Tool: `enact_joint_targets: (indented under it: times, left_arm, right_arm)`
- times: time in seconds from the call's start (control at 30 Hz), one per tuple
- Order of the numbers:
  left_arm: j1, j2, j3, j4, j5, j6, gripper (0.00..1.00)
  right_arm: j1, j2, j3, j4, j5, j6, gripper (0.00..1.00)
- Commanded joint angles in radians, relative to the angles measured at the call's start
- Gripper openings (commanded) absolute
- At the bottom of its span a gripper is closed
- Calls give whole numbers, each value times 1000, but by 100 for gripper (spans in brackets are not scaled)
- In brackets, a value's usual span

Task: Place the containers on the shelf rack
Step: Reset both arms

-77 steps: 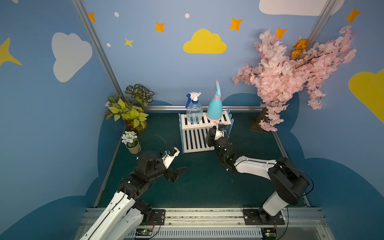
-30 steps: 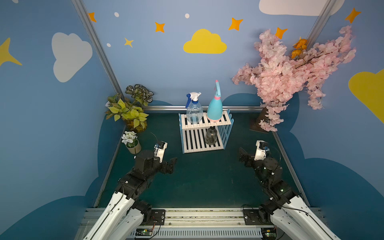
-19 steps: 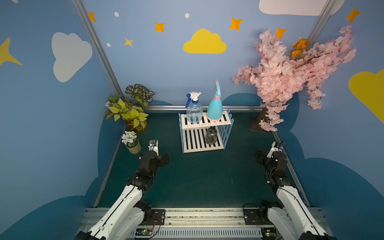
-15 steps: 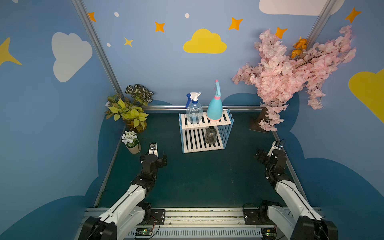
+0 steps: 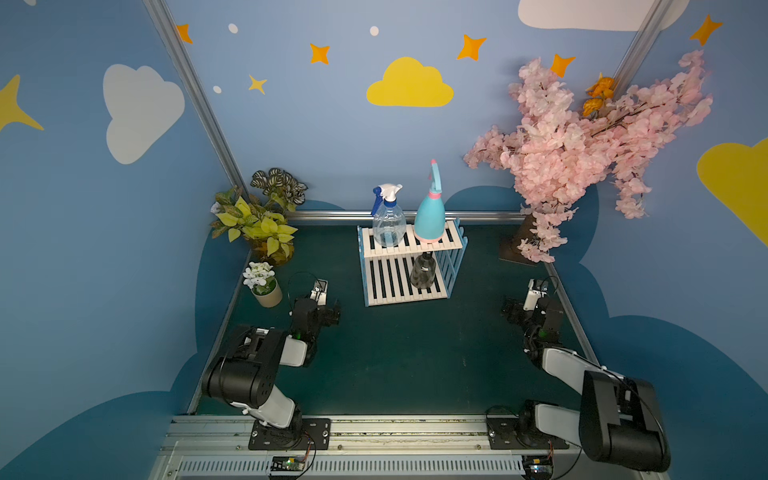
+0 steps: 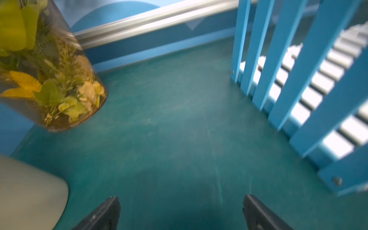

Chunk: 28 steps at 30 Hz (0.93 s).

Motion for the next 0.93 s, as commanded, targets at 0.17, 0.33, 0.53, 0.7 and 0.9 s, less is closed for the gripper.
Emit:
enact_joint_targets:
  times: [0.17,0.33,0.53,0.7,0.9]
  left_arm:
    - [28,2,11,33,83,-25,100]
    - [26,1,11,27,84,-24,100]
    - [27,1,12,27,85,-23,100]
    - [31,4,20,15,91,-29,100]
    - [32,1,13,22,94,-28,100]
  right_arm:
    - [79,186,131,22,-79,-83,98]
    - [79,190,129,26,-78,-82,98]
    - [80,187,127,27,-76,-83,98]
    - [80,187,127,27,-75,-83,98]
    - [81,186,126,28,-74,-82,98]
